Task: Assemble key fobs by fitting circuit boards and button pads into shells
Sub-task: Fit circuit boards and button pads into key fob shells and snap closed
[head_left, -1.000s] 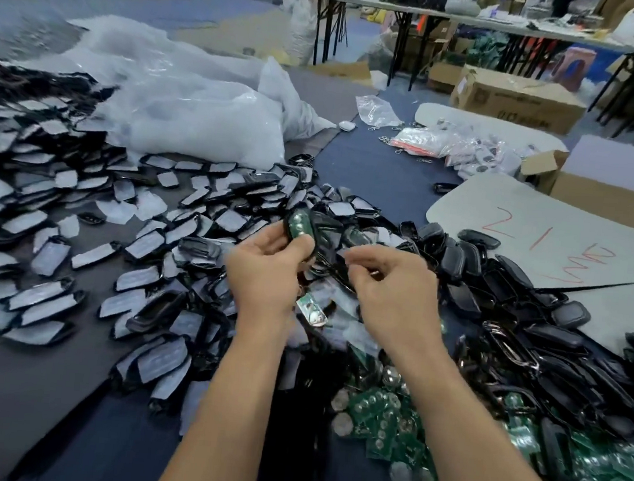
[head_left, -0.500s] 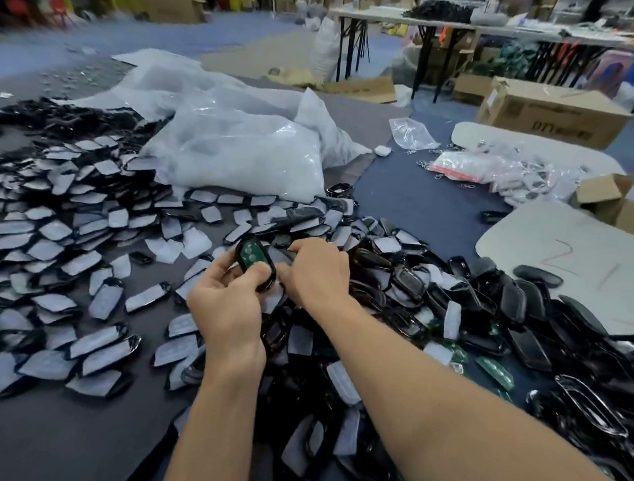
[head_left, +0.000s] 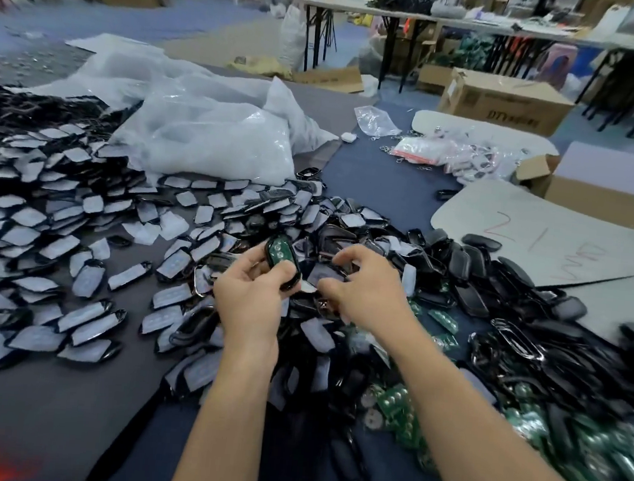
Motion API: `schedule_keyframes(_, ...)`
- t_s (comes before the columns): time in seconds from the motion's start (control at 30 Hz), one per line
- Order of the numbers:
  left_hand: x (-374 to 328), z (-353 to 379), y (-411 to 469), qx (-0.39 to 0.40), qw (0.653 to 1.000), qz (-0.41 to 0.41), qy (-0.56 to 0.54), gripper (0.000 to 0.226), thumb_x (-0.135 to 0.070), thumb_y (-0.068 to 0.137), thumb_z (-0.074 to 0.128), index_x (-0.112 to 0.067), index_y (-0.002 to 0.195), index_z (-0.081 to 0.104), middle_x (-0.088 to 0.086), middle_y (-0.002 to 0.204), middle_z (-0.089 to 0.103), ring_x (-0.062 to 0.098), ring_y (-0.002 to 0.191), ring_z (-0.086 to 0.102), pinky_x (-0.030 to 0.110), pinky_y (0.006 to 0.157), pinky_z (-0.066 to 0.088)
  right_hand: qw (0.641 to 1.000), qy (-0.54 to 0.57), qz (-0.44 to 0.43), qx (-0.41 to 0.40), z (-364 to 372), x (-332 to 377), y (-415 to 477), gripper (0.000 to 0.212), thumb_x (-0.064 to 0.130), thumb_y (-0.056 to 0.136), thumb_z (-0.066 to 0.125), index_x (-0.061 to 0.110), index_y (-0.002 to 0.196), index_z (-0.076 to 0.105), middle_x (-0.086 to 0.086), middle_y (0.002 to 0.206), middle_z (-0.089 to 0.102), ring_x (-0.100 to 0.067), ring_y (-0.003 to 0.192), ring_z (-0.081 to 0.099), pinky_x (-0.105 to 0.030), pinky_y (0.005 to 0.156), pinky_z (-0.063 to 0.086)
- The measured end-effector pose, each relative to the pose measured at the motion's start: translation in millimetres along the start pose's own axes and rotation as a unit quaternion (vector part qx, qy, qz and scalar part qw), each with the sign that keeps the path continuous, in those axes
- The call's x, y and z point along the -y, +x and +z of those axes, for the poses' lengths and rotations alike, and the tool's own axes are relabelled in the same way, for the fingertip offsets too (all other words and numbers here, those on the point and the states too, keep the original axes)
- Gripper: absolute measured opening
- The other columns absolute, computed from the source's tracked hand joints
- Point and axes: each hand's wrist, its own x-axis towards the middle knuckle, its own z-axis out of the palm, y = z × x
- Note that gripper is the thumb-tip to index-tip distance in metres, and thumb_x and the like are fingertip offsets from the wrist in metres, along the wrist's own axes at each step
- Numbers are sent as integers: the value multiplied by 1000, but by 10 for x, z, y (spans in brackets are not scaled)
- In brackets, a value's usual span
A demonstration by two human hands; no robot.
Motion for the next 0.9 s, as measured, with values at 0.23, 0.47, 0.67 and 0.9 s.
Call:
schedule_keyframes(0.23, 143, 55, -479, 96, 994, -23, 52, 28, 8, 91, 62, -11, 111, 67, -4, 92, 79, 10, 77, 73, 27, 67, 60, 955, 289, 52, -42, -434, -277, -731, 9, 4, 86, 77, 5, 90, 69, -8, 57, 58, -9, 42, 39, -18, 43, 34)
schedule_keyframes(0.47, 352, 329, -986, 201, 971, -80, 100, 32, 12, 82, 52, -13, 99, 62, 4, 67, 51, 15, 56, 41, 24, 47, 36, 924, 365, 75, -86, -556, -511, -1219, 12, 1, 91, 71, 9, 83, 69, -11, 60, 60, -13, 44, 41, -21, 44, 34)
schedule_keyframes(0.67, 356, 421, -1197, 255, 958, -102, 79, 17, -5, 83, 64, -20, 81, 70, 0, 63, 51, 13, 54, 45, 22, 44, 35, 900, 408, 94, -120, -593, -675, -1364, 4, 2, 93, 70, -1, 94, 68, -12, 61, 59, -17, 47, 41, -22, 43, 34)
schedule_keyframes(0.9, 313, 361, -1089, 311, 942, -56, 115, 19, 8, 91, 68, -7, 81, 72, 2, 59, 47, 13, 51, 38, 20, 46, 35, 875, 470, 99, -66, -632, -674, -1453, 27, 28, 94, 68, 3, 93, 76, -16, 76, 71, -19, 53, 58, -24, 48, 43)
